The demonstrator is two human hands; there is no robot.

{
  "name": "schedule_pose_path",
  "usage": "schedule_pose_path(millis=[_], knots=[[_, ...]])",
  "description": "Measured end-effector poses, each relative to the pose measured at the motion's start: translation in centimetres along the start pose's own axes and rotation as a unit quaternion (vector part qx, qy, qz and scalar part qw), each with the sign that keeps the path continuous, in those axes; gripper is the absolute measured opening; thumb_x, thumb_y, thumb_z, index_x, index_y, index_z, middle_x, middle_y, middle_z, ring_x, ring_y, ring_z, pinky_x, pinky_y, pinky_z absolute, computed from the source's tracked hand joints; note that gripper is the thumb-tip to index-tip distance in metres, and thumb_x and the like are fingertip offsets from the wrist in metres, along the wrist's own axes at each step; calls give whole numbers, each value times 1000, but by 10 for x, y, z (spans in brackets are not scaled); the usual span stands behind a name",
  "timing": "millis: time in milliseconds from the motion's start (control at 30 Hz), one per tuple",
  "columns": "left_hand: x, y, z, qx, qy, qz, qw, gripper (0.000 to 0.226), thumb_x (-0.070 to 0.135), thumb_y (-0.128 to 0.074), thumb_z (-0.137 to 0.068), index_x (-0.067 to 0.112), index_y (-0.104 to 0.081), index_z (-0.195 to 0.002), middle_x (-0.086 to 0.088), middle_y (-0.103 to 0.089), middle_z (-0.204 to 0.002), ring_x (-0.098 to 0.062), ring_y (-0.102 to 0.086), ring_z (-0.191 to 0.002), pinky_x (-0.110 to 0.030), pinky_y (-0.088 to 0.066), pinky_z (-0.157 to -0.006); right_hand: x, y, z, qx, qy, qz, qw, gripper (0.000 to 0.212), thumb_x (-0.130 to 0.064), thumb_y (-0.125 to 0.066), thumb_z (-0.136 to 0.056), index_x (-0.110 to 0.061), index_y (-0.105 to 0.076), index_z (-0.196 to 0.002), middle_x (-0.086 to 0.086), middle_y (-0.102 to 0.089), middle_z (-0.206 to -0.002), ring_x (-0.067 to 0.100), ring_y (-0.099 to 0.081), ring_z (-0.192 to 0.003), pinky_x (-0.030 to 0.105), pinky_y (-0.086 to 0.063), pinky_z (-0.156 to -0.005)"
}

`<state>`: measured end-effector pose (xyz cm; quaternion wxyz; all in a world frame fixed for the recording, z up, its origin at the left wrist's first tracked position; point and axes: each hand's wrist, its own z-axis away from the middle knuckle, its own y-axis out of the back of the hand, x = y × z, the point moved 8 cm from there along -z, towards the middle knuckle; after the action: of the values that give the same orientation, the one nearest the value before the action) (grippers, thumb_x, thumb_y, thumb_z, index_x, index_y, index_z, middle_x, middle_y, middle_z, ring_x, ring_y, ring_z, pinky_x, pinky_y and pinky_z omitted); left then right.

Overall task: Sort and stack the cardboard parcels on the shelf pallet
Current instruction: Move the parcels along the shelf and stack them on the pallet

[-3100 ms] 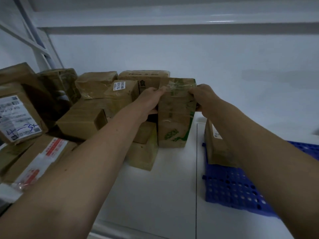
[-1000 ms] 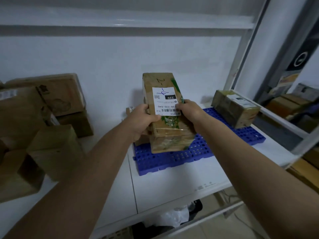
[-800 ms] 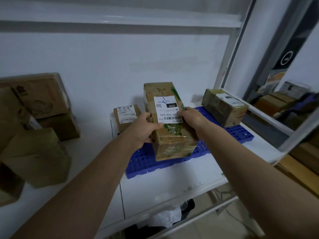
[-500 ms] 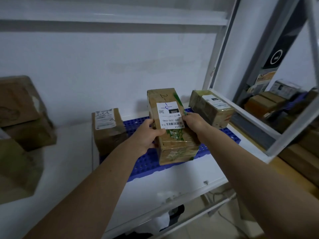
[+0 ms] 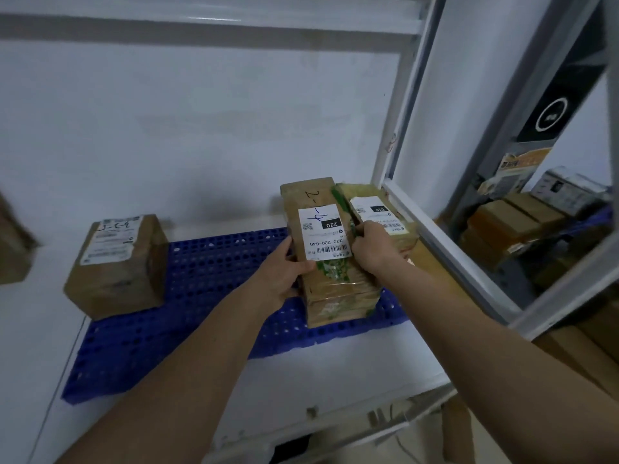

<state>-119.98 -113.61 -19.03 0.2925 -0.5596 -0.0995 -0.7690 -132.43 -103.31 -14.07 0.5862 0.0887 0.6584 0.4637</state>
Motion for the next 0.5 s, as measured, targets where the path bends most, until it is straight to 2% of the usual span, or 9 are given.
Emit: schedule_pose_path(millis=[67,167,267,367,433,500], knots=[[-5,-2,-4,9,6,-2,1000,49,-3,-58,-90,35,-50,-120,-1,-64,-115,-24,-61,-106,-53,-53,-86,1,-1,-2,6,26,85,996,29,-2,-42,-90,1,-56,-116,19,-53,-120,31,-52,-100,30,-37,-74],[-9,-7,-9,33,11,-13,999,49,-2,-59,-90,34,-50,-123,1,-65,-113,-23,-62,-103,-48,-55,-82,4,0,-9,7,59,166,984,23,-2,-43,-90,-1,-56,-109,19,-45,-121,34,-51,-100,32,-37,-74],[-13,-9,-11,47,17,-21,999,51,-1,-59,-90,34,-50,-127,1,-63,-116,-23,-60,-105,-45,-55,-82,4,1,-8,18,95,194,976,9,-3,-46,-90,-7,-54,-87,15,-53,-107,29,-53,-90,32,-39,-68],[-17,-13,-11,52,23,-32,998,55,-1,-59,-90,34,-47,-132,0,-61,-120,-26,-58,-109,-47,-54,-85,8,2,-3,42,123,217,967,29,-2,-49,-88,-12,-39,-63,10,-58,-85,27,-58,-79,31,-39,-60],[-19,-14,-13,55,26,-42,997,57,-1,-58,-91,34,-45,-134,-1,-61,-122,-26,-58,-111,-50,-52,-90,12,2,1,48,130,220,966,24,-2,-51,-89,-10,-49,-66,10,-61,-85,28,-62,-80,30,-39,-59],[-19,-15,-16,56,25,-45,997,57,-1,-57,-91,35,-45,-133,-1,-61,-122,-26,-58,-111,-52,-51,-92,13,2,3,53,142,213,965,13,-3,-52,-91,-4,-64,-85,12,-61,-96,28,-61,-85,31,-43,-62]])
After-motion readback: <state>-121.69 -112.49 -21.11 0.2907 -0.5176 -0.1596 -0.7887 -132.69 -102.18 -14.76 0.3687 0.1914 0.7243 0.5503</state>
